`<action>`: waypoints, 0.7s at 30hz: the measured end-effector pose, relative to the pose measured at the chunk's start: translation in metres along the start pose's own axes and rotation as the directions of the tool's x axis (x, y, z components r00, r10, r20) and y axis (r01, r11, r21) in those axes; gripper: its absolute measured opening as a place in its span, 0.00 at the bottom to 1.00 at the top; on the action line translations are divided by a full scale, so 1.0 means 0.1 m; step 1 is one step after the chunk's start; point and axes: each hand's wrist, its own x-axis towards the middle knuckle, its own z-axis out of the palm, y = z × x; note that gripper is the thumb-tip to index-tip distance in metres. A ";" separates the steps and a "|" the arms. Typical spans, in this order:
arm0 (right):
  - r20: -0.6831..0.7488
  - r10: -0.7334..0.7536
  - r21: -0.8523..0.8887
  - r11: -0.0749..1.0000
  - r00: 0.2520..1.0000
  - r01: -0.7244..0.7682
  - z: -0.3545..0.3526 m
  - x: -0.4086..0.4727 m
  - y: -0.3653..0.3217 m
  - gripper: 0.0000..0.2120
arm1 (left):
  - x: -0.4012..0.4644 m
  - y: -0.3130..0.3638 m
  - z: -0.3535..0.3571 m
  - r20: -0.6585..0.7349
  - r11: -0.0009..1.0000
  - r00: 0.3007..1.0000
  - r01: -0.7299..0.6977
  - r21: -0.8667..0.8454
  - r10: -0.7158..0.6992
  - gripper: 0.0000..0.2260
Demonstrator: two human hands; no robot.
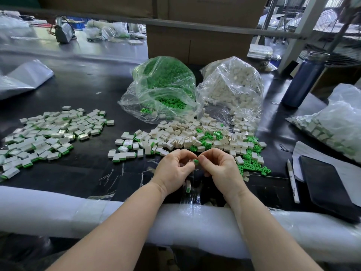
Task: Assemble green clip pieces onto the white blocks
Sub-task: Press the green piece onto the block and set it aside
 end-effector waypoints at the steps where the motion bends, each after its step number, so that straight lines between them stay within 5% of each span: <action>1: 0.006 0.008 0.005 1.000 1.000 -0.008 0.01 0.00 0.00 0.04 | 0.00 0.00 0.00 -0.001 1.000 1.000 -0.014 -0.011 0.014 0.08; 10: 0.177 0.015 -0.018 1.000 0.984 -0.012 0.01 -0.01 -0.04 0.08 | 0.00 0.02 -0.04 0.081 0.998 0.995 -0.052 -0.032 0.054 0.07; 21: 0.152 0.047 0.088 0.994 0.987 -0.061 -0.02 0.00 -0.02 0.07 | -0.03 0.07 -0.02 0.137 0.992 0.989 -0.071 0.103 0.057 0.06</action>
